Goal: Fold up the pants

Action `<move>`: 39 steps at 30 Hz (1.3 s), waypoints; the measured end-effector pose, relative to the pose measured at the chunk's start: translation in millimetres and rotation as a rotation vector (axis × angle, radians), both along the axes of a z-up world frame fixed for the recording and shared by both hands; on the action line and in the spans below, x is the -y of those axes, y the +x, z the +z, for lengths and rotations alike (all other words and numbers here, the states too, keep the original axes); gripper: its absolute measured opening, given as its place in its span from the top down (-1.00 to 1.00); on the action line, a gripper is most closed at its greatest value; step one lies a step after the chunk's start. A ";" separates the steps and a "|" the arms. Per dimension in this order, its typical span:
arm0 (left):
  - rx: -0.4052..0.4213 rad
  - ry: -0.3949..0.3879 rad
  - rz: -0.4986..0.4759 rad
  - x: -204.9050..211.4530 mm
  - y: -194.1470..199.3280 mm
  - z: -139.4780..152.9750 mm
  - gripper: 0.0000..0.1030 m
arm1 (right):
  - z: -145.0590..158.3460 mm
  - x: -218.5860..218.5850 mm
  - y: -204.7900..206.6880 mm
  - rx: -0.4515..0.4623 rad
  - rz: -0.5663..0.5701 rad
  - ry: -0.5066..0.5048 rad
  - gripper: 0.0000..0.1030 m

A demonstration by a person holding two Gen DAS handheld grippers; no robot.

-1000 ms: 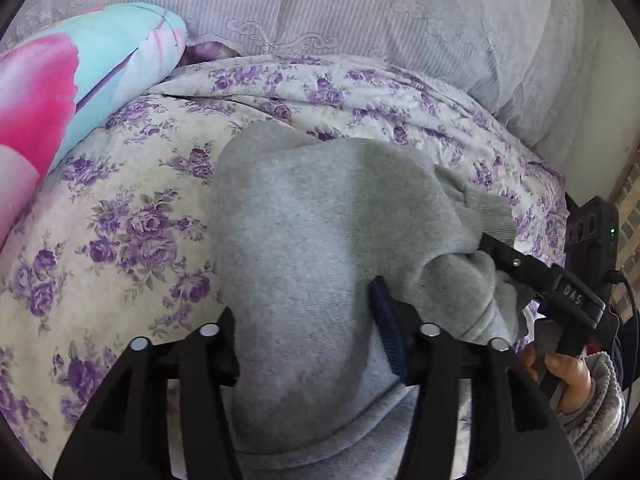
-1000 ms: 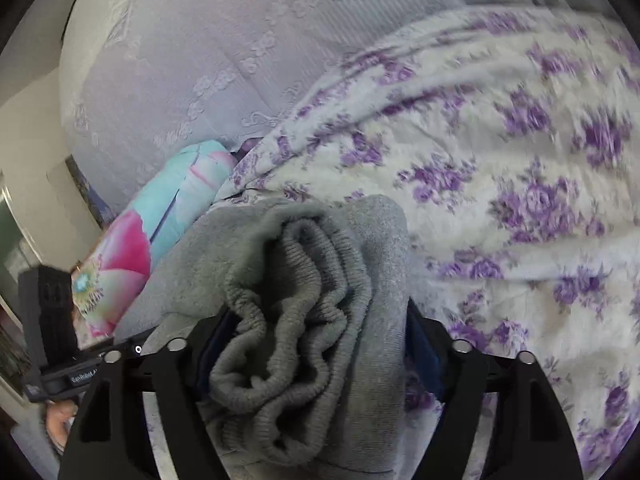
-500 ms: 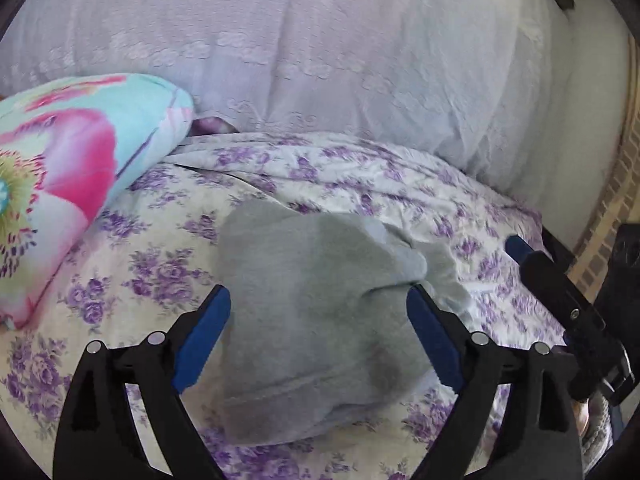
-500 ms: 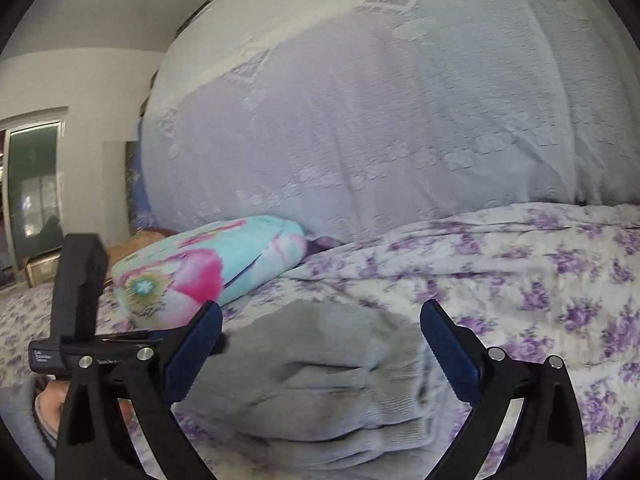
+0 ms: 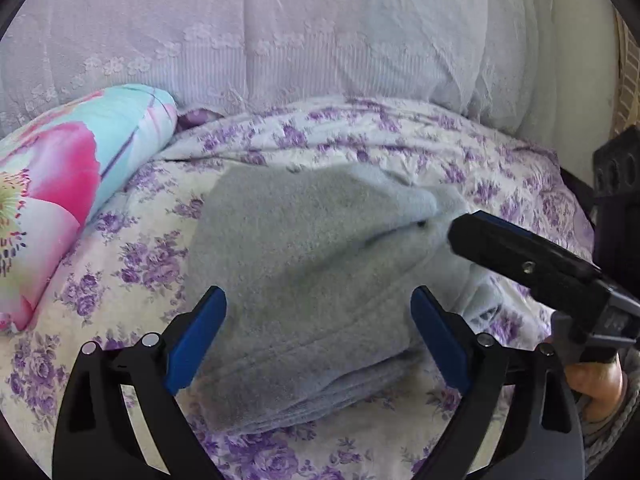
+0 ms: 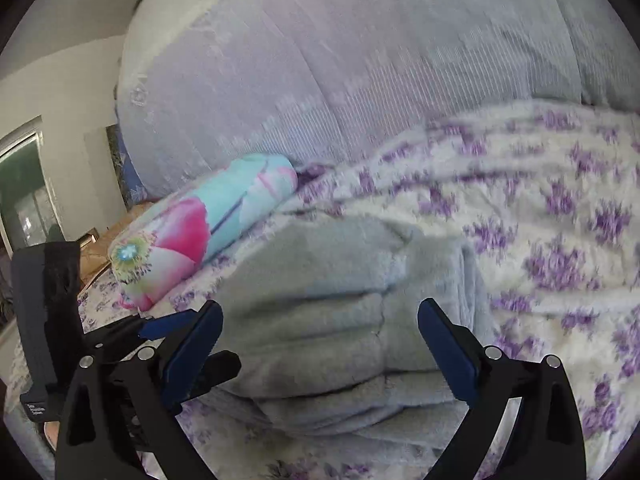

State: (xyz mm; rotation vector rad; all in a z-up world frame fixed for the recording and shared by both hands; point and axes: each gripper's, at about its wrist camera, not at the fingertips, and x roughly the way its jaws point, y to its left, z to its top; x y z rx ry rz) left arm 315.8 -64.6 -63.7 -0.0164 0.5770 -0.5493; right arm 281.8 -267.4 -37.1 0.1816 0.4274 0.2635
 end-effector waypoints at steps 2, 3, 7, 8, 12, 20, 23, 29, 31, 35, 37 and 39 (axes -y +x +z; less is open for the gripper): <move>-0.004 -0.008 0.052 -5.7 6.2 -0.1 -0.77 | 15.4 -12.8 -1.4 0.101 -0.051 -0.105 -0.92; -0.029 0.002 0.064 -5.7 11.3 -4.1 -0.77 | 16.2 -15.6 7.4 0.092 -0.078 -0.153 -0.92; -0.117 0.109 0.070 9.1 26.3 -22.9 -0.83 | -32.7 -1.9 66.4 -0.220 -0.184 -0.262 -0.93; -0.122 0.116 0.065 10.6 27.2 -23.8 -0.86 | -34.9 9.4 71.7 -0.253 -0.159 -0.194 -0.93; -0.134 0.073 0.065 1.3 27.0 -22.8 -0.89 | -31.1 32.0 63.6 -0.214 -0.186 -0.083 -0.92; -0.163 0.114 0.081 5.0 31.7 -26.8 -0.92 | -37.3 27.8 61.3 -0.287 -0.260 -0.202 -0.93; -0.247 0.022 0.044 -6.7 42.0 -34.3 -0.92 | -36.5 35.8 53.9 -0.263 -0.254 -0.151 -0.93; -0.166 0.030 0.071 -11.1 21.2 -25.6 -0.91 | -14.5 30.9 2.8 -0.036 -0.400 -0.176 -0.93; -0.115 0.069 0.074 -11.8 3.6 -17.9 -0.91 | -9.3 31.1 -16.8 -0.007 -0.456 -0.194 -0.93; -0.117 0.105 0.091 -22.7 -38.9 -10.2 -0.90 | -5.0 37.0 -58.9 -0.015 -0.503 -0.138 -0.93; -0.112 0.124 0.107 -29.9 -66.1 -6.5 -0.91 | -4.7 39.8 -80.2 -0.032 -0.511 -0.093 -0.93; -0.082 0.144 0.142 -37.6 -95.3 -0.8 -0.91 | -5.7 39.5 -105.2 -0.049 -0.518 -0.049 -0.93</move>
